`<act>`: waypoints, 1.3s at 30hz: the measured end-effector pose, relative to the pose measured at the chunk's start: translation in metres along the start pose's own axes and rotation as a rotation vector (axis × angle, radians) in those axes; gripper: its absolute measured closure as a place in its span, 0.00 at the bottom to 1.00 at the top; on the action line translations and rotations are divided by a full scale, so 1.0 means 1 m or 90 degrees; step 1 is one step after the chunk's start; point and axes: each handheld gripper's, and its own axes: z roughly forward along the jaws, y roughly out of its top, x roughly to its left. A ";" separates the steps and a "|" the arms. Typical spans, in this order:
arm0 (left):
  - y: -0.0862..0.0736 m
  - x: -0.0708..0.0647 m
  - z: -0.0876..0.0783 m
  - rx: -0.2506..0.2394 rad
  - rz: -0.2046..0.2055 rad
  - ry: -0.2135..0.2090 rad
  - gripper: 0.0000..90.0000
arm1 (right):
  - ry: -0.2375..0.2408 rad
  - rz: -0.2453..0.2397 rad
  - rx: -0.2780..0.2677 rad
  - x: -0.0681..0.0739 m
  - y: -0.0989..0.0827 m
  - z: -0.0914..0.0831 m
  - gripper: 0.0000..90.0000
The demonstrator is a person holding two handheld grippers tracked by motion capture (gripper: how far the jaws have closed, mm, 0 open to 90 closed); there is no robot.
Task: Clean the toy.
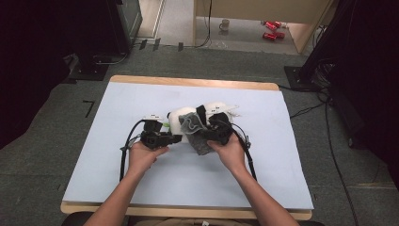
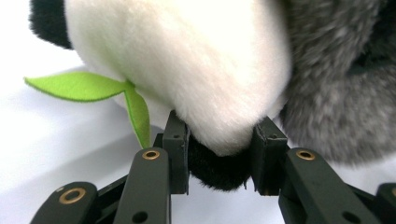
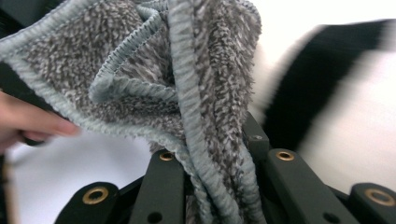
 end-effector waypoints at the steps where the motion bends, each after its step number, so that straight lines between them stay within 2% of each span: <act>1: 0.000 0.002 -0.001 -0.002 -0.001 -0.004 0.72 | -0.012 -0.003 0.000 -0.004 0.000 -0.003 0.85; 3: 0.001 0.003 0.000 -0.003 0.006 -0.004 0.72 | 0.000 0.022 -0.002 -0.012 -0.001 -0.007 0.86; 5: 0.002 0.003 0.001 -0.001 0.016 -0.003 0.72 | 0.001 0.033 -0.002 -0.017 0.000 -0.011 0.86; 10: 0.004 0.012 -0.002 -0.001 0.002 -0.008 0.72 | -0.001 0.060 -0.024 -0.028 0.002 -0.027 0.86; 14: 0.005 0.015 -0.001 0.001 0.005 -0.011 0.72 | -0.009 0.082 -0.040 -0.042 -0.001 -0.039 0.86; 22: 0.005 0.018 0.002 0.001 0.010 -0.013 0.72 | -0.043 0.129 -0.061 -0.069 -0.014 -0.054 0.85; 25: 0.005 0.017 0.003 0.003 0.021 -0.009 0.72 | -0.056 0.118 -0.051 -0.073 -0.020 -0.053 0.85; 27: 0.005 0.017 0.003 0.003 0.021 -0.009 0.72 | -0.060 0.124 -0.052 -0.075 -0.021 -0.054 0.85; 29: 0.006 0.018 0.003 0.004 0.019 -0.009 0.72 | -0.078 0.123 -0.048 -0.078 -0.022 -0.056 0.85; 31: 0.006 0.019 0.003 0.005 0.017 -0.005 0.72 | -0.099 0.134 -0.042 -0.082 -0.024 -0.058 0.85; 33: 0.005 0.020 0.003 0.005 0.011 -0.006 0.72 | -0.107 0.156 -0.033 -0.089 -0.027 -0.061 0.85; 35: 0.006 0.021 0.003 0.003 0.006 -0.008 0.72 | -0.081 0.168 -0.039 -0.092 -0.028 -0.064 0.85; 37: 0.006 0.022 0.002 0.000 -0.002 -0.008 0.72 | -0.060 0.175 -0.056 -0.090 -0.024 -0.070 0.85; 39: 0.005 0.021 0.002 -0.001 -0.001 -0.009 0.72 | -0.044 0.163 -0.074 -0.083 -0.017 -0.076 0.85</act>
